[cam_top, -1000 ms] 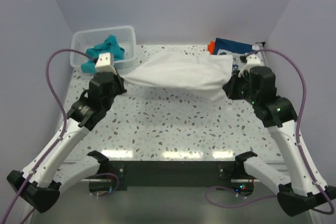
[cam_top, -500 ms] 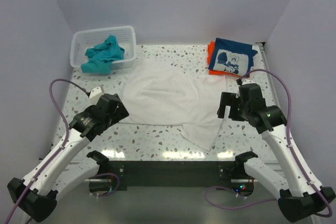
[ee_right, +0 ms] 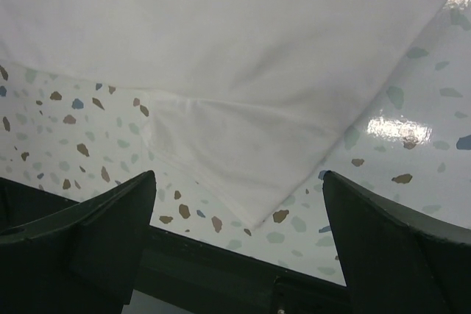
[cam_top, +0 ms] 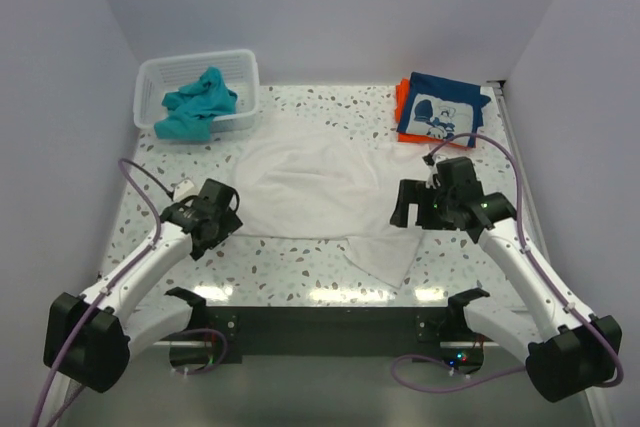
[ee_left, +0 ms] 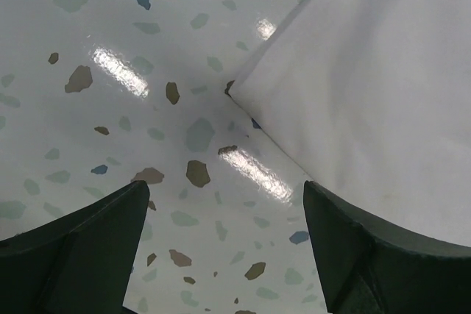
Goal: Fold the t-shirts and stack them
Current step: Flatten the tshirt out
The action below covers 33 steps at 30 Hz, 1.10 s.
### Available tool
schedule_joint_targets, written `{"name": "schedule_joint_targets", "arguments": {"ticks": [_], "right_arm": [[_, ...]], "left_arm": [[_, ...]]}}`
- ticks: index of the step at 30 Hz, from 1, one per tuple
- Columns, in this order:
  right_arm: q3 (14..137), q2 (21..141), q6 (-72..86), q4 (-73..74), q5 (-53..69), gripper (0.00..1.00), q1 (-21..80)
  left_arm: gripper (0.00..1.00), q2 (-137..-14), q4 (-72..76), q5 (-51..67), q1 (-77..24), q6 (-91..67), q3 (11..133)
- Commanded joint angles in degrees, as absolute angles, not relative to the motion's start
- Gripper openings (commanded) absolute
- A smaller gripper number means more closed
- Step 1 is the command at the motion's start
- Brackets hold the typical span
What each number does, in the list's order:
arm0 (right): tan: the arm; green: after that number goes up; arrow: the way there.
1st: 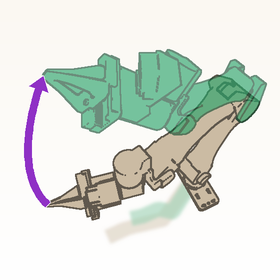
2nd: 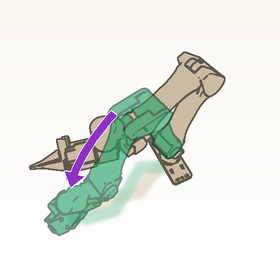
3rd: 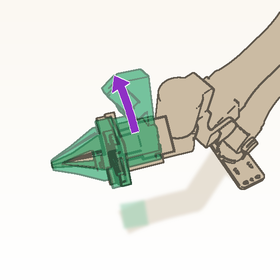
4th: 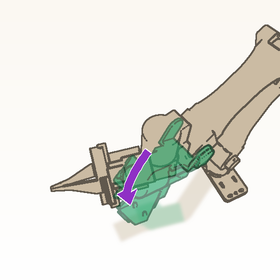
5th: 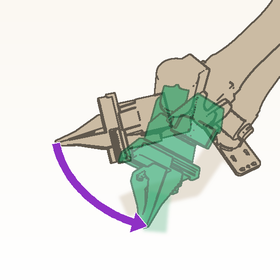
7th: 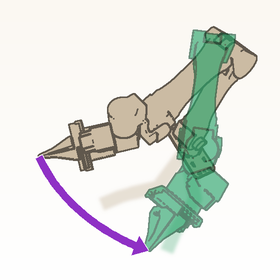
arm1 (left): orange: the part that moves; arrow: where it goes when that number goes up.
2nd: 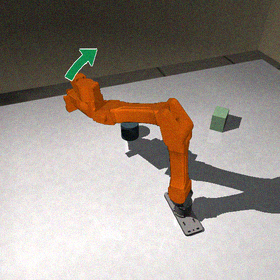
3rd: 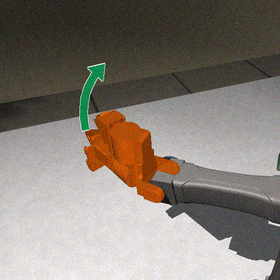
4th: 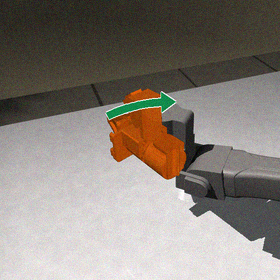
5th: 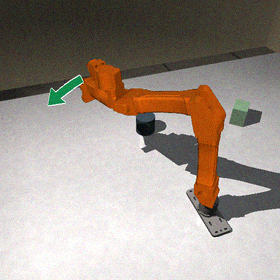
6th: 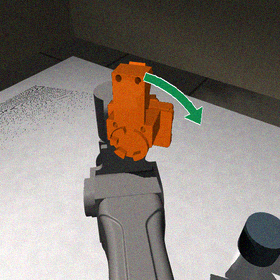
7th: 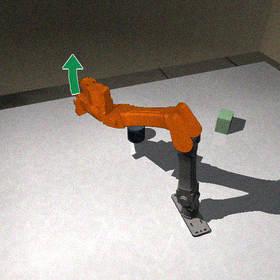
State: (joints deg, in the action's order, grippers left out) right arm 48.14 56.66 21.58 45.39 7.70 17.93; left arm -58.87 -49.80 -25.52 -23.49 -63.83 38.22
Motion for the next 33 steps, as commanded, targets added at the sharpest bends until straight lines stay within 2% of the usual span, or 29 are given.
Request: {"name": "schedule_joint_targets", "arguments": {"ticks": [1, 3, 5, 10, 14, 19, 26, 32, 33], "right_arm": [[47.46, 55.72, 20.39, 41.22, 9.67, 0.99, 17.75], [46.85, 55.46, 20.39, 40.87, 9.67, 0.99, 17.75], [46.15, 55.37, 20.56, 40.43, 9.58, 0.99, 17.75], [45.26, 55.72, 20.57, 40.25, 9.41, 0.99, 17.75], [44.47, 55.81, 20.30, 40.69, 9.14, 0.99, 17.75], [44.03, 55.99, 20.30, 41.31, 8.70, 0.99, 17.84], [44.12, 56.07, 20.21, 42.19, 7.38, 0.99, 17.75], [44.30, 56.78, 20.04, 42.01, 7.21, 0.99, 17.84], [44.30, 56.86, 19.69, 42.27, 7.29, 0.99, 17.84]], "left_arm": [[0.90, -60.29, -39.30, -20.68, -18.03, -60.04, 34.99], [0.87, -62.39, -34.47, -17.77, -14.51, -56.87, 32.88], [0.79, -64.06, -30.87, -13.81, -12.67, -55.64, 31.39], [0.67, -67.32, -26.64, -10.55, -9.32, -53.88, 29.62], [0.65, -68.99, -24.88, -10.55, -7.91, -53.18, 29.53], [0.54, -71.45, -23.38, -10.28, -6.24, -52.38, 29.44], [0.50, -73.47, -21.10, -8.35, -4.05, -50.89, 29.53], [0.38, -73.56, -19.51, -7.91, -3.87, -49.05, 29.62], [0.32, -73.65, -19.34, -7.91, -3.78, -48.96, 29.62]]}}
